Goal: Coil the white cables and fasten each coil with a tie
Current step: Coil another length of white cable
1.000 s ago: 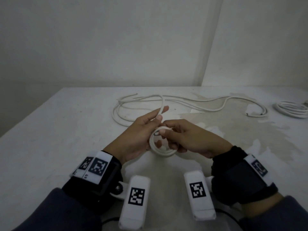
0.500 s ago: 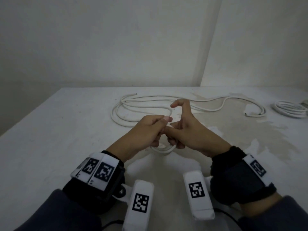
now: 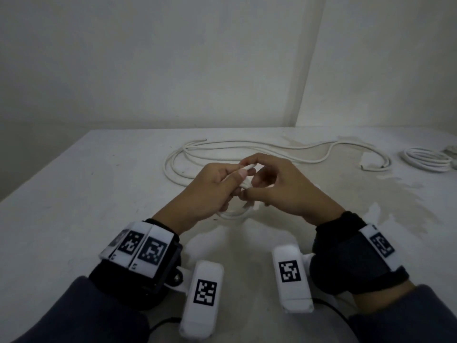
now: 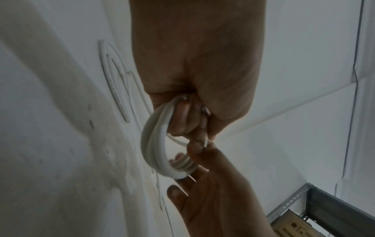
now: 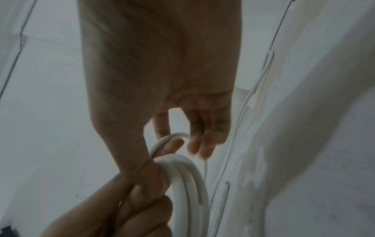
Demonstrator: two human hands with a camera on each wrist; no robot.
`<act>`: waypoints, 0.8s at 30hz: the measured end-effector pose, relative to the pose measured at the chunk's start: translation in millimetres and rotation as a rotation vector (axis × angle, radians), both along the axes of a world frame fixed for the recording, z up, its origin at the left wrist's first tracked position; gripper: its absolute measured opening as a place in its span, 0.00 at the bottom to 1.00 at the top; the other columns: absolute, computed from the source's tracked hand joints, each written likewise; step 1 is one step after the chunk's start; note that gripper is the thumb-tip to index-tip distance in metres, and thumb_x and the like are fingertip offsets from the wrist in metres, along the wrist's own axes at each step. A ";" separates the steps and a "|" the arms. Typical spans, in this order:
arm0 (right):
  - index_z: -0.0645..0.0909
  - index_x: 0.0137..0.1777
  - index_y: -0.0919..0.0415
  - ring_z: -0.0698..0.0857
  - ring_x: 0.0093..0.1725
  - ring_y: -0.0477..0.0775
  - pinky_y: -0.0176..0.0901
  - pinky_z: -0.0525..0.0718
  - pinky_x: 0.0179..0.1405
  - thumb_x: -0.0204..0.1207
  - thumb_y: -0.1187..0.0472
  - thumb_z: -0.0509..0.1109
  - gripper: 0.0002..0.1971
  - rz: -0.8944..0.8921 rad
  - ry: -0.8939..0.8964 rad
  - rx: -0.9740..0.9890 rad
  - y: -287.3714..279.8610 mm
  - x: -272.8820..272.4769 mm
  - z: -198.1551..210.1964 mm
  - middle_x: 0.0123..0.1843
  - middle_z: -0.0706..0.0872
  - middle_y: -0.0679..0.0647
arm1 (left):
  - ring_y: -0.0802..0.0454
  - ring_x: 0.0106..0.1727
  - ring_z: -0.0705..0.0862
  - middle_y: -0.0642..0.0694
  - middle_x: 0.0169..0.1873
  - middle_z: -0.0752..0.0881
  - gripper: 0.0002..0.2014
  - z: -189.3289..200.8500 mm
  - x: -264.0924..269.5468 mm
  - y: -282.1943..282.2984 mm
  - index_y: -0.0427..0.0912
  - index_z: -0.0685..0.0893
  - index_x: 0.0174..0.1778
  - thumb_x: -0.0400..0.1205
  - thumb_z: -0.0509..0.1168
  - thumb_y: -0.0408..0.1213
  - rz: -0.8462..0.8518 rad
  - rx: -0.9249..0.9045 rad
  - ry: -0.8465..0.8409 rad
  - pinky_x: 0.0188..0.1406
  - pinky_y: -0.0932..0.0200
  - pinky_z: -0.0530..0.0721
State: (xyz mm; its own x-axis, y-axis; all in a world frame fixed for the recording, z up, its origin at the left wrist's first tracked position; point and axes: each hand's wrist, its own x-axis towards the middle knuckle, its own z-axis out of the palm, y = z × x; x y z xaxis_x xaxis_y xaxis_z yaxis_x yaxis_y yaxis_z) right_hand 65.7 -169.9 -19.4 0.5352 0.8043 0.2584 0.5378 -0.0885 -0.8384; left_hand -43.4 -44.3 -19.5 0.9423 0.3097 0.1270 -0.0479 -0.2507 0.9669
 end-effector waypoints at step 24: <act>0.83 0.60 0.60 0.90 0.48 0.50 0.45 0.89 0.46 0.77 0.67 0.70 0.13 0.119 0.515 0.213 0.6 -2.2 2.8 0.49 0.91 0.55 | 0.62 0.20 0.62 0.57 0.19 0.68 0.10 2.6 0.8 3.1 0.40 0.77 0.44 0.88 0.55 0.38 0.243 -0.377 -0.375 0.17 0.70 0.63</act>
State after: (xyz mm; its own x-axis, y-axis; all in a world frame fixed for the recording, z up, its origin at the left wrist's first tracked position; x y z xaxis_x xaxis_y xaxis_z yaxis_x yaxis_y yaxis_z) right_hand 63.4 -169.3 -16.6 0.5439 0.8254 0.1510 0.0510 0.1471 -0.9878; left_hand -42.6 -41.2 -16.9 0.7506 0.6000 0.2769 -0.3881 0.0612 0.9196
